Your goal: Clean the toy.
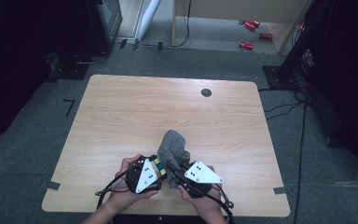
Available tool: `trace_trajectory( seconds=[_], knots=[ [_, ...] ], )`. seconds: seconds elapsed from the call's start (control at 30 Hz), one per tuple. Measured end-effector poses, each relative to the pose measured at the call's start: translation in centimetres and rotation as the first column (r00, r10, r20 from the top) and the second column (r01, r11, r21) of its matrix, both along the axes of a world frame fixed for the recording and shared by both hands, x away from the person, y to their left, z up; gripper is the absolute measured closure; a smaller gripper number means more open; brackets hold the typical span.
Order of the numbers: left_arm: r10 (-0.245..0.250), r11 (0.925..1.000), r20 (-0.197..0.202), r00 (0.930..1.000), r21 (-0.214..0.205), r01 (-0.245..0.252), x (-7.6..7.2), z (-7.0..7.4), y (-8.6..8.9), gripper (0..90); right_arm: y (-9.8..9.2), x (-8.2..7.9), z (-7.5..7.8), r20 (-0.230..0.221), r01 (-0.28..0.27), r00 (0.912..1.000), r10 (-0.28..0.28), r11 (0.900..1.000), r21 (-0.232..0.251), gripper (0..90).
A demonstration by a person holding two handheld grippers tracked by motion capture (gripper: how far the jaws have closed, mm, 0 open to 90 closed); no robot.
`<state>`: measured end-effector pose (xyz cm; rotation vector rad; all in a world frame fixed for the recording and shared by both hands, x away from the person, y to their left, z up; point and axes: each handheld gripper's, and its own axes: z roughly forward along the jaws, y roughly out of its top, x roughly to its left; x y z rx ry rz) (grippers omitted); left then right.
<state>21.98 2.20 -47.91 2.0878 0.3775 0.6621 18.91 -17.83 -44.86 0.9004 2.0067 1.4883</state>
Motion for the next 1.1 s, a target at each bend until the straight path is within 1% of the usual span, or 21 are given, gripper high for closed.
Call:
trace_trajectory(
  seconds=[0.07, 0.13, 0.2, 0.23, 0.3, 0.33, 0.4, 0.43, 0.47, 0.5, 0.53, 0.57, 0.63, 0.7, 0.77, 0.8, 0.87, 0.93, 1.0, 1.03, 1.1],
  knots=[
    [-0.006, 1.0000, 0.000, 1.0000, 0.003, 0.006, 0.0, -0.1, -0.1, 34.6, 0.9, -0.6, -0.3, 0.001, -0.028, 0.9996, 0.028, 0.9996, -0.010, 76.9],
    [-0.015, 0.9998, 0.007, 0.9999, 0.012, 0.015, -0.2, -0.1, -0.2, 34.6, 2.1, -1.1, -0.8, -0.013, -0.105, 0.9944, 0.105, 0.9945, -0.001, 76.8],
    [-0.013, 0.9999, 0.009, 0.9999, 0.011, 0.012, -0.2, -0.1, -0.2, 34.6, 2.3, -0.9, -0.8, -0.009, -0.106, 0.9943, 0.106, 0.9943, -0.008, 77.2],
    [-0.014, 0.9999, 0.008, 0.9999, 0.004, 0.014, -0.1, 0.0, -0.1, 34.6, 1.9, -0.6, -0.7, -0.016, -0.102, 0.9946, 0.102, 0.9946, 0.017, 77.5],
    [-0.010, 0.9999, 0.012, 0.9999, 0.006, 0.010, -0.1, 0.2, 0.1, 34.7, 0.4, 0.1, -0.3, -0.023, -0.036, 0.9990, 0.038, 0.9970, 0.069, 77.9],
    [-0.008, 1.0000, 0.011, 0.9999, -0.003, 0.008, 0.0, 0.2, 0.2, 34.6, -0.4, 0.5, -0.2, -0.029, 0.004, 0.9996, -0.002, 0.9955, 0.095, 78.0],
    [-0.004, 0.9999, 0.002, 1.0000, -0.015, 0.004, 0.2, 0.4, 0.4, 34.6, -1.6, 0.8, -0.3, -0.068, 0.076, 0.9955, -0.067, 0.9867, 0.144, 78.1],
    [-0.003, 0.9999, -0.005, 1.0000, -0.013, 0.003, 0.3, 0.3, 0.4, 34.6, -1.4, 0.8, -0.5, -0.078, 0.069, 0.9953, -0.057, 0.9830, 0.170, 78.1],
    [-0.001, 1.0000, -0.013, 0.9999, -0.002, 0.001, 0.4, 0.2, 0.3, 34.6, -1.0, 0.5, -0.7, -0.075, 0.061, 0.9960, -0.048, 0.9825, 0.176, 78.0],
    [-0.001, 1.0000, -0.013, 0.9999, 0.004, 0.002, 0.4, 0.1, 0.2, 34.6, -0.1, 0.0, -0.9, -0.046, 0.028, 0.9987, -0.021, 0.9875, 0.155, 78.1],
    [-0.005, 1.0000, -0.015, 0.9999, 0.007, 0.005, 0.4, 0.1, 0.1, 34.6, 0.6, -0.3, -1.0, -0.040, -0.003, 0.9991, 0.009, 0.9907, 0.136, 78.0],
    [-0.006, 0.9999, -0.011, 0.9999, 0.015, 0.006, 0.3, 0.0, 0.0, 34.6, 1.6, -0.7, -1.2, -0.034, -0.034, 0.9987, 0.037, 0.9945, 0.099, 78.0],
    [-0.003, 0.9999, -0.008, 1.0000, 0.017, 0.003, 0.2, -0.1, 0.0, 34.6, 2.1, -0.8, -1.2, -0.021, -0.037, 0.9991, 0.038, 0.9975, 0.060, 78.1],
    [-0.011, 0.9999, -0.011, 0.9999, 0.006, 0.011, 0.1, 0.1, 0.1, 34.6, 1.4, -0.3, -0.9, -0.032, -0.022, 0.9992, 0.025, 0.9962, 0.084, 78.3],
    [-0.012, 0.9999, -0.007, 0.9999, 0.004, 0.012, 0.0, 0.2, 0.1, 34.6, 0.2, 0.3, -0.6, -0.040, 0.044, 0.9984, -0.039, 0.9910, 0.126, 78.2],
    [-0.013, 0.9999, -0.008, 0.9999, 0.001, 0.013, 0.0, 0.2, 0.1, 34.6, -0.2, 0.5, -0.5, -0.040, 0.073, 0.9969, -0.068, 0.9884, 0.133, 78.2],
    [-0.011, 0.9999, -0.010, 0.9999, 0.001, 0.011, 0.0, 0.2, 0.0, 34.6, 0.0, 0.3, -0.5, -0.032, 0.073, 0.9971, -0.069, 0.9895, 0.125, 78.2],
    [-0.012, 0.9999, -0.011, 0.9999, 0.002, 0.012, 0.0, 0.2, 0.0, 34.6, 1.3, -0.5, -0.6, 0.005, 0.030, 0.9995, -0.030, 0.9969, 0.073, 77.9],
    [-0.016, 0.9999, -0.004, 0.9999, -0.002, 0.016, -0.1, 0.3, 0.1, 34.6, 2.5, -1.1, -0.8, 0.045, -0.006, 0.9990, 0.006, 1.0000, 0.008, 77.9],
    [-0.015, 0.9998, -0.005, 0.9999, -0.012, 0.015, -0.1, 0.3, 0.1, 34.6, 2.4, -0.9, -0.6, 0.048, -0.007, 0.9988, 0.006, 0.9998, 0.016, 77.9],
    [-0.016, 0.9998, -0.003, 0.9999, -0.013, 0.016, 0.0, 0.5, 0.1, 34.6, 1.1, -0.2, -0.3, 0.016, 0.010, 0.9998, -0.012, 0.9959, 0.090, 78.1]
  ],
)
